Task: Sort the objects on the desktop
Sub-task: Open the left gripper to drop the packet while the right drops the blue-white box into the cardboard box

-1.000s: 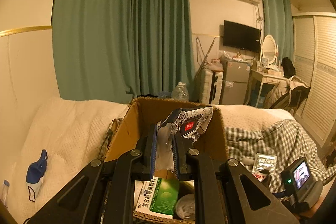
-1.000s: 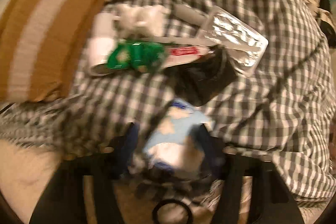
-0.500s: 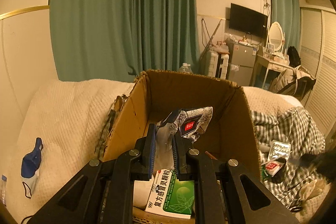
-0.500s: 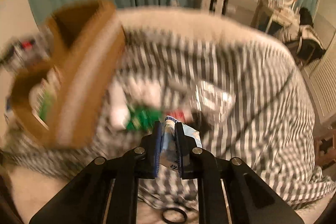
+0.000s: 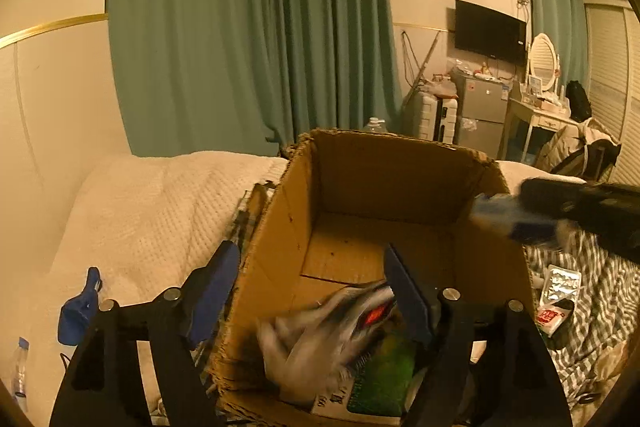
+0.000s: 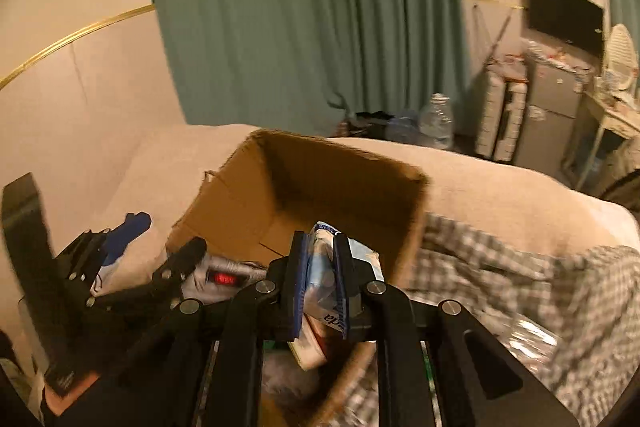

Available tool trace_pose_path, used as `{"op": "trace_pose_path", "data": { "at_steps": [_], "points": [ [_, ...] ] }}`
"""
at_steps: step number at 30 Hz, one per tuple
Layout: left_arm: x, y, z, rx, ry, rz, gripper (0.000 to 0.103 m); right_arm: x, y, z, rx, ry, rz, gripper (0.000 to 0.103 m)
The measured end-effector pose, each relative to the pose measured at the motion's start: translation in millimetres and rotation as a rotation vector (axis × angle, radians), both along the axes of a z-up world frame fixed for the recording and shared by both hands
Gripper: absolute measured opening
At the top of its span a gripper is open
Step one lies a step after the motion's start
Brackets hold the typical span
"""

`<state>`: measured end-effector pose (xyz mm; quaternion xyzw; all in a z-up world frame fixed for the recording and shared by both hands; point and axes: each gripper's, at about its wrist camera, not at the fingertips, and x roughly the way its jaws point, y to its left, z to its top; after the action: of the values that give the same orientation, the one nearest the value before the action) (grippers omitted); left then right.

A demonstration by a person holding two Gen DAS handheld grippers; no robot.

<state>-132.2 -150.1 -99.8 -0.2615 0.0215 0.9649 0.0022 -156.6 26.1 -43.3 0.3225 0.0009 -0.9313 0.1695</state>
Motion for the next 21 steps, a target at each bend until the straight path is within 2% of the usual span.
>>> {"op": "trace_pose_path", "data": {
  "at_steps": [4,5,6,8,11,13,15,16,18,21],
  "points": [
    [-3,-3,-1,0.001,0.000,0.015,0.082,-16,-18,-11,0.024,0.036,0.021,0.013],
    [-3,-3,0,0.000,0.001,0.016,0.082,-14,-19,-11,0.017,0.052,0.017,0.018],
    [-2,-3,1,-0.003,0.004,0.018,0.083,-13,-18,-11,0.008,0.066,0.012,0.029],
    [3,-1,5,-0.008,0.022,0.021,0.086,-12,-14,-7,-0.020,0.101,-0.001,0.040],
    [12,3,16,-0.011,0.058,0.029,0.090,-2,-1,6,-0.047,0.162,-0.029,0.044],
    [18,6,23,-0.007,0.080,0.032,0.092,6,9,15,-0.068,0.196,-0.043,0.053],
    [26,7,33,0.007,0.108,0.036,0.097,19,21,29,-0.089,0.233,-0.050,0.064],
    [30,7,37,0.016,0.119,0.035,0.099,27,27,37,-0.095,0.259,-0.054,0.066],
    [43,11,47,0.041,0.150,0.022,0.102,46,39,53,-0.098,0.315,-0.069,0.080],
    [61,21,62,0.044,0.194,0.013,0.103,70,57,70,-0.110,0.386,-0.087,0.098]
  ]
}}
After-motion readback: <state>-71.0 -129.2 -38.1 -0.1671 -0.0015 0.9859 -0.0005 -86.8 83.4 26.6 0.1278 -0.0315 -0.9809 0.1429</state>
